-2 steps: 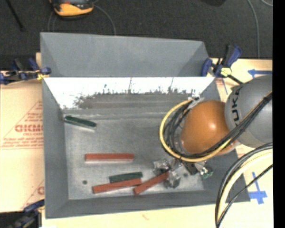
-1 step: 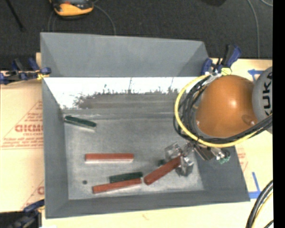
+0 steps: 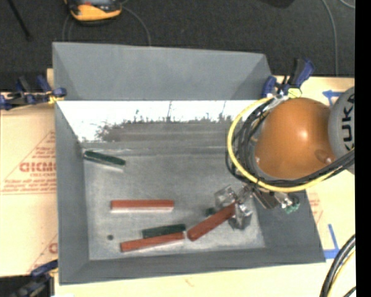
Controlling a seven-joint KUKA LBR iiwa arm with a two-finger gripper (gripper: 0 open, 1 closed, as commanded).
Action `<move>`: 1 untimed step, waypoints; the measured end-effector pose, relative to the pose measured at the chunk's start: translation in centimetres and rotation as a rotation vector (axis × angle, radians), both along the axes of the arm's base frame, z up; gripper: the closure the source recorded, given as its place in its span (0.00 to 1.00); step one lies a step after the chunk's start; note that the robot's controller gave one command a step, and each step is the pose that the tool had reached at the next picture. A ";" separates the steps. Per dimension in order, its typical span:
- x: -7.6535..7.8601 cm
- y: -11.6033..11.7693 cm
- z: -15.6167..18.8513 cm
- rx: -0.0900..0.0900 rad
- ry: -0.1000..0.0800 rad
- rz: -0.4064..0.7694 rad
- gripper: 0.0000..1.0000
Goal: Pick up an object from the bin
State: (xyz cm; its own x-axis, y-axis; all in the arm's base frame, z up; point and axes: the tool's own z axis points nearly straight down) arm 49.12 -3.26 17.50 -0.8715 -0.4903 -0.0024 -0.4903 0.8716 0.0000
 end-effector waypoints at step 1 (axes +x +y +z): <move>1.9 0.3 9.3 0.000 -0.002 -0.007 1.00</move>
Offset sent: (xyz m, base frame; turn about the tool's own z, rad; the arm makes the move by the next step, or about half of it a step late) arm 0.0000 0.0000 0.0000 0.0000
